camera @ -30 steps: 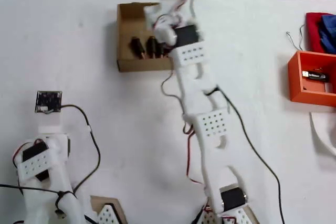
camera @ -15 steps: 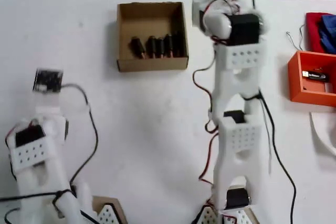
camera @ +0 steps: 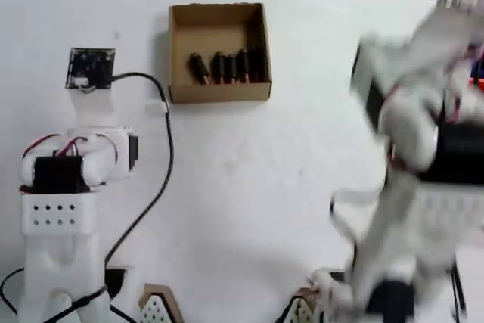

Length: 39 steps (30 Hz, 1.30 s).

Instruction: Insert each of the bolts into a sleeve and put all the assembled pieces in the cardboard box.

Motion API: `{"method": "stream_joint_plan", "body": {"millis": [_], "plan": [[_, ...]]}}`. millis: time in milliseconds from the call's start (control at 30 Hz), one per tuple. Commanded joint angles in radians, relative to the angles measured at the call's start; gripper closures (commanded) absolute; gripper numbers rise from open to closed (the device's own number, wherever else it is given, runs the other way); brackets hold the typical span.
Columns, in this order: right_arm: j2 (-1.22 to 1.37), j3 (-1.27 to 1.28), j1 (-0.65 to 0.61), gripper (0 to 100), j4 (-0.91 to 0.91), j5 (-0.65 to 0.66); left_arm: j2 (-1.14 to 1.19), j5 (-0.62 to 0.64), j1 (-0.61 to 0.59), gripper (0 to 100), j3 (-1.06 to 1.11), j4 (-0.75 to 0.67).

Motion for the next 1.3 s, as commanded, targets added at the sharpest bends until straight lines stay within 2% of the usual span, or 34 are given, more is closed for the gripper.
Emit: {"method": "stream_joint_plan", "body": {"millis": [0, 100, 267, 400, 633, 767, 1033, 1200, 1267], "plan": [[-0.364, 0.690, -0.028, 93.6, -0.025, 0.009, -0.014, 0.006, -0.006, 92, 0.033, -0.014], [-0.542, 1.045, -0.027, 93.6, -0.209, 0.009, -0.009, -0.003, 0.006, 92, 0.130, -0.152], [-0.785, 1.547, -0.033, 93.6, -0.599, 0.009, -0.015, -0.140, 0.043, 92, 0.343, -0.425], [-0.986, 1.866, -0.028, 93.6, -0.743, 0.009, -0.017, -0.143, 0.043, 92, 0.503, -0.526], [-1.371, 2.179, -0.033, 93.6, -0.725, 0.009, -0.017, -0.107, 0.041, 88, 0.674, -0.640], [-1.339, 2.173, -0.035, 93.6, -0.704, 0.009, -0.017, 0.006, 0.044, 88, 0.734, -0.695], [-1.333, 2.176, -0.033, 93.9, -0.493, 0.008, -0.017, 0.006, -0.002, 88, 0.835, -0.594], [-1.331, 2.176, -0.028, 94.0, -0.496, 0.005, -0.015, 0.008, -0.011, 88, 0.855, -0.476], [-1.326, 2.176, -0.028, 94.2, -0.498, 0.005, -0.015, 0.014, -0.017, 88, 0.857, -0.476]]}}
